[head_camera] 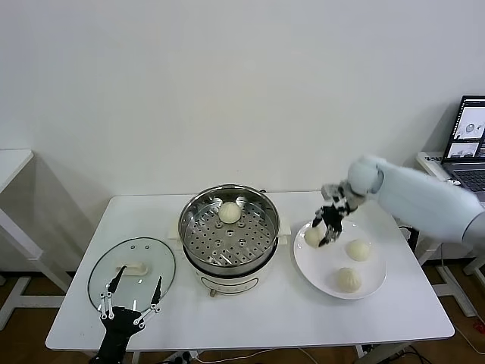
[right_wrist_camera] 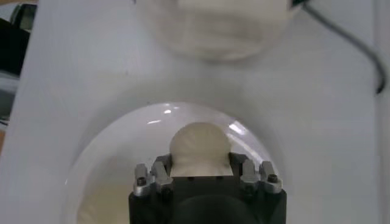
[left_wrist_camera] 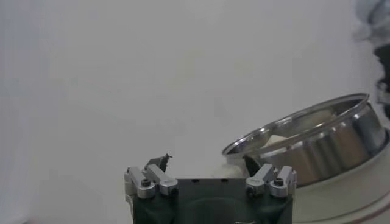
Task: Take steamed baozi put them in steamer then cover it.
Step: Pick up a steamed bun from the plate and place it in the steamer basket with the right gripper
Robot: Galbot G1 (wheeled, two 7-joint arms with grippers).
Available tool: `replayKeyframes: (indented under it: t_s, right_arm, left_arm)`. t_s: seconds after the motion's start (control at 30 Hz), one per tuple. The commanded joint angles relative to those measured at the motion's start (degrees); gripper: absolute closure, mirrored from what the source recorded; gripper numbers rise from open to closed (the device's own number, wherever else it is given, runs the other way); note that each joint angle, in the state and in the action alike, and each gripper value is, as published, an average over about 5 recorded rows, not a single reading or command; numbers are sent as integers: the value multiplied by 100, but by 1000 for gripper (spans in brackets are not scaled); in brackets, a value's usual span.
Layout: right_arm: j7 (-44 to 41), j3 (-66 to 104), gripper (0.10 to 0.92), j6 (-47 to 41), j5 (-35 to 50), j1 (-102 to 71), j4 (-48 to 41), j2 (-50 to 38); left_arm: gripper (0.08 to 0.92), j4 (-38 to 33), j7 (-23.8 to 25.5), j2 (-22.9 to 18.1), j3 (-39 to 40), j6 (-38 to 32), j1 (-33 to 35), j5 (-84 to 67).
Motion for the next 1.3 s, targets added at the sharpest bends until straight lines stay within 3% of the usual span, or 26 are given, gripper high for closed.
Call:
replayKeyframes:
  t_s: [0.03,0.5,1.3]
  right_arm:
    - [-771,-741,364,12,941,1949,150,847]
    - [411,-1414,372,-744,1878,1567,-114,2837]
    - [1121,-1754,377,-1068,1870,893,-508,3830]
  left_arm:
    - [177,-24,-7,9,47,14,-13,20]
    - [177,3,-35,49,61,-36,-64,11]
    - [177,90,-53,-8,56,-155,-132,11]
